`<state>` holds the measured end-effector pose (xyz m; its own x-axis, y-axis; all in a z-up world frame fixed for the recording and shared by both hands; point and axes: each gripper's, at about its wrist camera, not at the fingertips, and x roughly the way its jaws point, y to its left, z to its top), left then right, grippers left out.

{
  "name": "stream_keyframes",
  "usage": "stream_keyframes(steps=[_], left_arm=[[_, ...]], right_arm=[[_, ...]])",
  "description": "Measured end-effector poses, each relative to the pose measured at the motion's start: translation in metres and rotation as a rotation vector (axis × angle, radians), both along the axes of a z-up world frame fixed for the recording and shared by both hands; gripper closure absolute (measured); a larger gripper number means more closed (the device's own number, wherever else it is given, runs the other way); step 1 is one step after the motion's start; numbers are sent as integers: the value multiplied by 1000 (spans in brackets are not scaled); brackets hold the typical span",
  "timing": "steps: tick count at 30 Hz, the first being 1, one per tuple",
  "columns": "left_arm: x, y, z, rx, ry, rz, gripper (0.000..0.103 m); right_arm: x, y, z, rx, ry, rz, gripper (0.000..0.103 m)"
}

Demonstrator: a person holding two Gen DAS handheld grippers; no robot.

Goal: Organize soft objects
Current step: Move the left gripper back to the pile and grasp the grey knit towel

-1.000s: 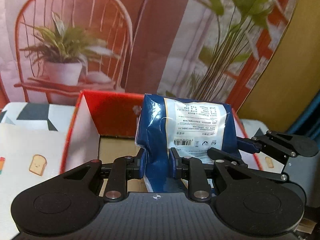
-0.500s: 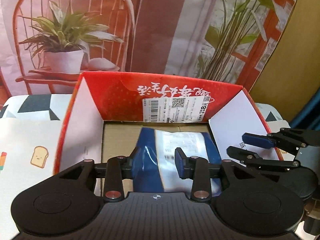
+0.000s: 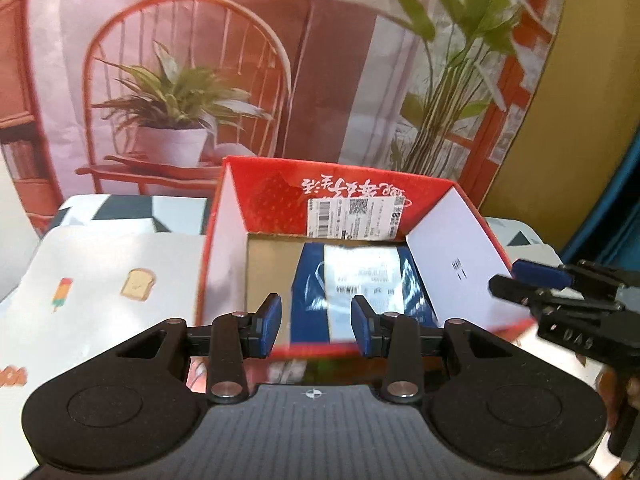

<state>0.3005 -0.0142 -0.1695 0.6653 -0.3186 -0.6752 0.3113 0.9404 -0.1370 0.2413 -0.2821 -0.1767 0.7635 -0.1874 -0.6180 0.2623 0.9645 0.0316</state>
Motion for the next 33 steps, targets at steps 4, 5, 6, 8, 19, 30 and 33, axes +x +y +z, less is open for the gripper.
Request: stream_keyframes(steps=[4,5,6,8,19,30,33], left_arm=[[-42,18,-1,-6,-17,27,63],[-53,23,-3,-10,-20,35,63],[-63,28,-5,-14,-20,40,63],[-81,37,-12,-23,-10,51,63],[-126,58,-70,-61,104,108,58],[-137,61,-105,-59,96,109,50],[-140,61,-110,-71,104,100,47]], right_arm=[[-34,21,13,4,-55,3,66],[-44,27,15,10,-68,2,65],[-54,32,16,17,-78,2,65],[-73,44,15,27,-89,1,63],[-157,90,-42,122,70,-30,55],[-179,93,-91,181,212,-98,40],[-178,96,-100,183,234,-97,40]])
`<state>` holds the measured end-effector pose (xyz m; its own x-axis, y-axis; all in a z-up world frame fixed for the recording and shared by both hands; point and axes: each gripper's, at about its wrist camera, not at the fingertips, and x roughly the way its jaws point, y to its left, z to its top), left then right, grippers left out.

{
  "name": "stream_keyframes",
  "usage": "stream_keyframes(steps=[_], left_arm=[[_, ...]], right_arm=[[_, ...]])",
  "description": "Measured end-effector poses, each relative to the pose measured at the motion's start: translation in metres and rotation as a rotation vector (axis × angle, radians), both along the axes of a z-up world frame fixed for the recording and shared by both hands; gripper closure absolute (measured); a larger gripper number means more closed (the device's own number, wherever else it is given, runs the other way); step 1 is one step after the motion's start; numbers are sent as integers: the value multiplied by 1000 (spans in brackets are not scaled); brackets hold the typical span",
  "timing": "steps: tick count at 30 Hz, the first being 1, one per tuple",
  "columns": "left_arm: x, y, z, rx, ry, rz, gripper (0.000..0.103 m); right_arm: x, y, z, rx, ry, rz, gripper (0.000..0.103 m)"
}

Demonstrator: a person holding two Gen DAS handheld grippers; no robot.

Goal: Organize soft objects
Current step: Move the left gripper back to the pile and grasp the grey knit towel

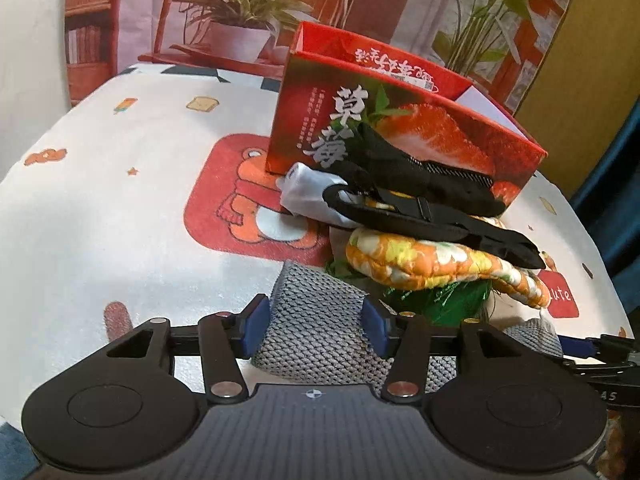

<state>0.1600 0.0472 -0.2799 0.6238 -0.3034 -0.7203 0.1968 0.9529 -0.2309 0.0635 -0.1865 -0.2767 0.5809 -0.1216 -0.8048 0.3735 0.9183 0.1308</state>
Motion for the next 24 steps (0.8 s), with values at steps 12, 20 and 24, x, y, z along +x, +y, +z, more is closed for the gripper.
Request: stream_keyframes(steps=[12,20,24], left_arm=[[-2,3,-15,-33,39,-3,39],[0,18,-15,-61,48,79,37],[0,10,-24,-47,79,38,37]], right_arm=[[5,0,-10,-11,6,6,40],[7,0,-11,-12,2,6,41],[6,0,-11,-16,2,8,40]])
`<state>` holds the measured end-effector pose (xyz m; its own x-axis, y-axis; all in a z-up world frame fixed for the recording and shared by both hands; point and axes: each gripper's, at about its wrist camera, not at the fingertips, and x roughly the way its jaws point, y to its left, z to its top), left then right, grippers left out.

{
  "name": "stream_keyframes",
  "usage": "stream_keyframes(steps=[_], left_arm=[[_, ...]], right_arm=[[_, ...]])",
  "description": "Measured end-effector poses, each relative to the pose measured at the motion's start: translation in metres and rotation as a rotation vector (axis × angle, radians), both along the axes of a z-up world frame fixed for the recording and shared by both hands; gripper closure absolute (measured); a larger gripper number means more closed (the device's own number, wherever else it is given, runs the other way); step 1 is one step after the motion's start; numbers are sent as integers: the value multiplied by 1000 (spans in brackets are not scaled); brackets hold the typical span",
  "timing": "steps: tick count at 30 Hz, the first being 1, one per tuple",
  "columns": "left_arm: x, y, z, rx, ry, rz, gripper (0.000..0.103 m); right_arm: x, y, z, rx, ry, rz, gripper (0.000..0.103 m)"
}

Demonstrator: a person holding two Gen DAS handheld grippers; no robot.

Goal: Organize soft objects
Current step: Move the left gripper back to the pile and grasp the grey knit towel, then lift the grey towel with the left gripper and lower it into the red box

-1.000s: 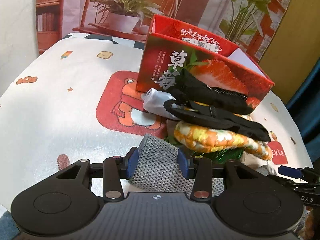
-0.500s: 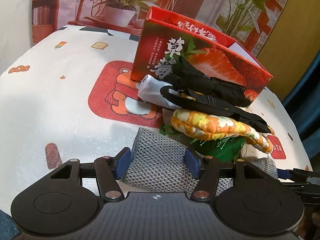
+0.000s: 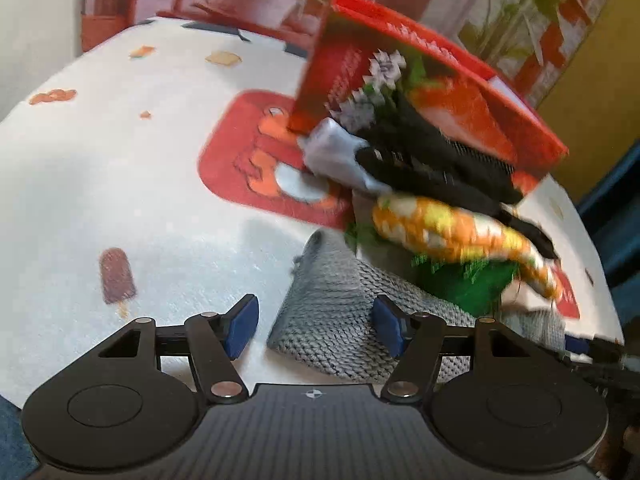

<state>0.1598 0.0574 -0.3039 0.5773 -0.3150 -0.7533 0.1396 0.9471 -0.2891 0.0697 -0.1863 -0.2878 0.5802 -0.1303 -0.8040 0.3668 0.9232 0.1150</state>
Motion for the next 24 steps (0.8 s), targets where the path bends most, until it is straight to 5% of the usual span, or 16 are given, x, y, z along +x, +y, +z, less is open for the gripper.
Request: stream_keyframes(steps=[7,10,12,17,24], left_arm=[[-2,-10,-1,66,-29,-33,40],[-3,-13,2,85,-26,-65,60],[-5,-13,8,95,-45,-75,94],[-15,-3,25,55,-99,-50,96],[-21,16,69,-6,-193,0,96]], right_arm=[[2,2,-2,-20,-2,8,38],[4,3,-2,-26,4,10,41],[4,4,1,-9,3,24,52],[6,11,15,-27,0,61,89],[5,11,59,17,-106,131,91]])
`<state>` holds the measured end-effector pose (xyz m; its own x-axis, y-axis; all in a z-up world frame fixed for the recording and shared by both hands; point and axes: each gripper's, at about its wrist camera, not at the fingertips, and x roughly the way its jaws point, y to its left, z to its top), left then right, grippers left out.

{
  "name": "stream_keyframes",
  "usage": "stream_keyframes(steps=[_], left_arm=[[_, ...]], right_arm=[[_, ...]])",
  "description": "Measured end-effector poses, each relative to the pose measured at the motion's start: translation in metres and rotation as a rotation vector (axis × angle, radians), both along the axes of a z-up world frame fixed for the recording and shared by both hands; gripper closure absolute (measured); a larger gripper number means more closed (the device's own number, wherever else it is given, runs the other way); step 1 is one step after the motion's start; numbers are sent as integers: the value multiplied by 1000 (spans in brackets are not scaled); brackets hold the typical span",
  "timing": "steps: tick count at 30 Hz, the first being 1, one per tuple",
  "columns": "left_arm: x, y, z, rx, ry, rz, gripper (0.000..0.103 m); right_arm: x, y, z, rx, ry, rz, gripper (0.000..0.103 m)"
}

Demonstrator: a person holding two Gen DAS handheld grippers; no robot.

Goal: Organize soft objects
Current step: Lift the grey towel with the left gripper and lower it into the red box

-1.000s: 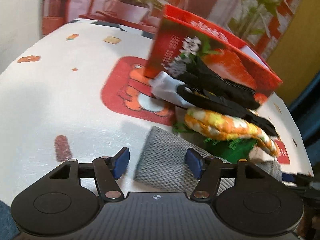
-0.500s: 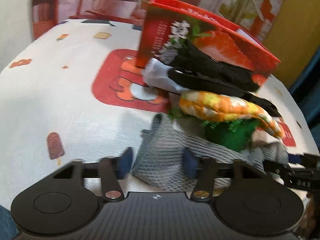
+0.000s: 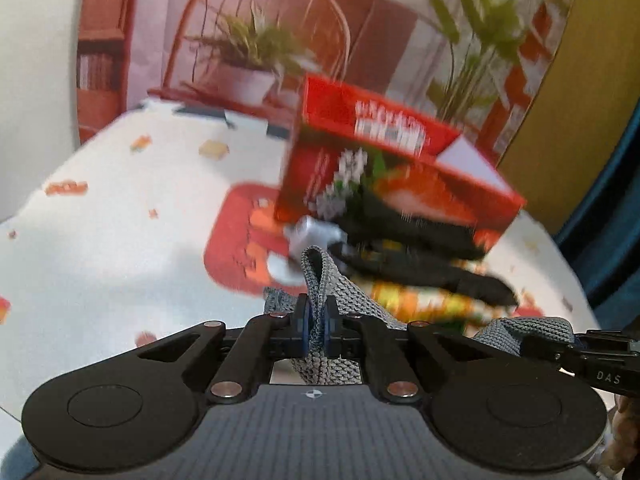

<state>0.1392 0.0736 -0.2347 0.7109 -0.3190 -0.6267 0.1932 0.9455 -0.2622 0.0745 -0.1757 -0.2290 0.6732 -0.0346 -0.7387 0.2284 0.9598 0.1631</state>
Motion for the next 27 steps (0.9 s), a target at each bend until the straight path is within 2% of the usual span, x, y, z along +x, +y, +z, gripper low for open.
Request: stream_keyframes(steps=[8,14,18,21,27], left_arm=[[25,-1,58,-29,-125,20,96],[60,-21,81,-25,-173,32,96],[90,-42,91,12,-216,32,96],[115,-59,94,85,-260,34,96],[159,-85,86,153,-236,44,96]], right_arm=[[29,-13,60,-44,-133,46,92],[69,-37,85,-124,-187,31,92],[99,-58,94,-161,-199,-4,92],[120,-71,95,-211,-197,-19,92],[163,-90,89,-302,-174,-45,92]])
